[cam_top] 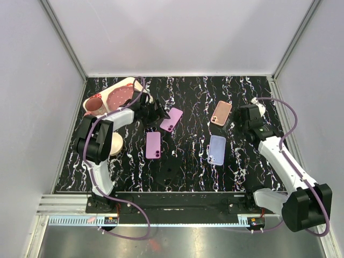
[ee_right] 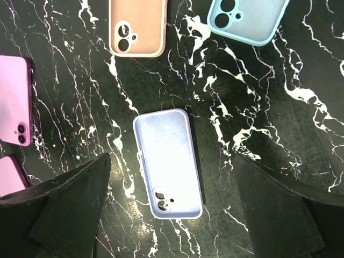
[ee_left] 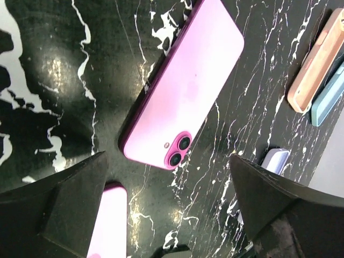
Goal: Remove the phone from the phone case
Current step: Place the phone at the center of the board, then reset both arms
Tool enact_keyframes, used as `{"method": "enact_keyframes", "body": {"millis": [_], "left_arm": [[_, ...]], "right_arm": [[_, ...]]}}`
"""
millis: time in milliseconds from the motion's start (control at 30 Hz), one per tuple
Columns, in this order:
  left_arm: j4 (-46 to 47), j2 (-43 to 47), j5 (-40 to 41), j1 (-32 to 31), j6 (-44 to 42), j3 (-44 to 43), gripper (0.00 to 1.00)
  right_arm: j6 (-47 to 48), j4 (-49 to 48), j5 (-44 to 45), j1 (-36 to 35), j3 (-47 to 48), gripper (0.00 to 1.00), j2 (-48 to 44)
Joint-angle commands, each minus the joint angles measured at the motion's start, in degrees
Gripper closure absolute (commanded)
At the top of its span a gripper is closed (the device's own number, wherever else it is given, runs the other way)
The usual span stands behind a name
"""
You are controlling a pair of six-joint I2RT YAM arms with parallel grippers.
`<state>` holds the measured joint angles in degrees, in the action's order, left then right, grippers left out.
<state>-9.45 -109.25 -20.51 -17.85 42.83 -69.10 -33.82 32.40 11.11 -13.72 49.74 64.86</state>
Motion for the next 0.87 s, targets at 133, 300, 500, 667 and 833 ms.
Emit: {"method": "enact_keyframes", "body": {"millis": [133, 300, 500, 667, 833], "left_arm": [[-7.51, 15.62, 1.10, -0.61, -6.96, 1.50, 0.01], [-11.53, 25.57, -2.60, -0.61, -10.57, 5.11, 0.01], [-20.69, 35.85, -1.02, -0.61, -15.84, 8.88, 0.01], [-21.22, 46.84, 1.08, -0.61, -15.41, 16.53, 0.01], [-21.48, 52.21, 1.35, -0.61, -16.02, 19.71, 0.01]], "right_arm": [[2.44, 4.60, 5.15, 0.18, 4.76, 0.00, -2.36], [3.68, 4.69, 6.11, 0.18, 4.23, 0.00, -3.34], [4.38, 4.51, 6.38, 0.18, 2.74, 0.00, -4.57], [4.64, 4.51, 5.85, 0.18, 1.95, 0.00, -5.18], [4.99, 4.51, 4.62, 0.18, 1.07, 0.00, -6.24]]}}
